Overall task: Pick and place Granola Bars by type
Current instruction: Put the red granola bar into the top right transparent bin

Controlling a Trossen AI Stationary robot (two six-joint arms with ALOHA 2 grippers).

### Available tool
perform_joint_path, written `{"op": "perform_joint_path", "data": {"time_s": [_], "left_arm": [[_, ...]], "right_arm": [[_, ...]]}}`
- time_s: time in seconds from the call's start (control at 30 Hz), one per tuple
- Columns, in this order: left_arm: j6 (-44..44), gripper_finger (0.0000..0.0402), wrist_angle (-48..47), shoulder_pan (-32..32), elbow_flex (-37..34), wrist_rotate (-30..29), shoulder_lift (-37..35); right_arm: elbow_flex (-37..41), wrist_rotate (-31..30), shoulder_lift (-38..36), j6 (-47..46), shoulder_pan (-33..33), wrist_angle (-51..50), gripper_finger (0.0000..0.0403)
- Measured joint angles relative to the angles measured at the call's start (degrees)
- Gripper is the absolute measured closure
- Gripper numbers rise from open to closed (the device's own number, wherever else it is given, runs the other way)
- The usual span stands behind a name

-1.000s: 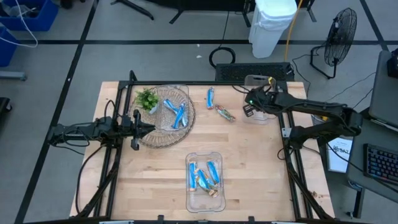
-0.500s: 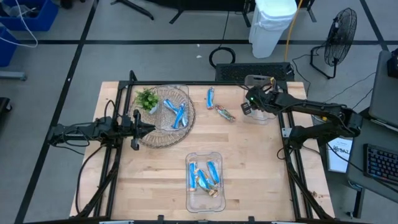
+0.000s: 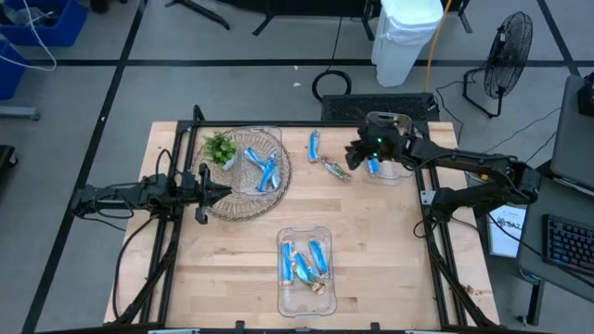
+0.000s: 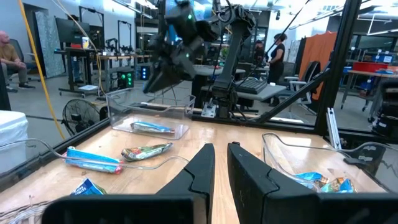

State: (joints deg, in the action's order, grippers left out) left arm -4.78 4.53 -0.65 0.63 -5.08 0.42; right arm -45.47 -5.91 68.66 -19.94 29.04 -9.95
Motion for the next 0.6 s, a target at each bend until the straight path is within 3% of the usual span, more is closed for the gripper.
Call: {"op": "perform_joint_path", "data": {"time_s": [0.1,0.27,0.43,0.6], "left_arm": [[0.0,0.0353,0.0,0.0,0.0,0.0,0.0],[0.0,0.0353,0.0,0.0,0.0,0.0,0.0],[0.0,0.0353,0.0,0.0,0.0,0.0,0.0],[0.0,0.0353,0.0,0.0,0.0,0.0,0.0]], "right_arm": [[-0.6,0.3,0.0,3.3,-1.6,4.2,0.0267],[-5.3,-3.1,1.1,8.4,-6.0,0.8,0.0270],[-14.8,-9.1,5.8,10.0,-11.3,-12.1,0.0264],[-25.8,-10.5,15.0,10.2,-15.0,-28.4,0.0249]]}}
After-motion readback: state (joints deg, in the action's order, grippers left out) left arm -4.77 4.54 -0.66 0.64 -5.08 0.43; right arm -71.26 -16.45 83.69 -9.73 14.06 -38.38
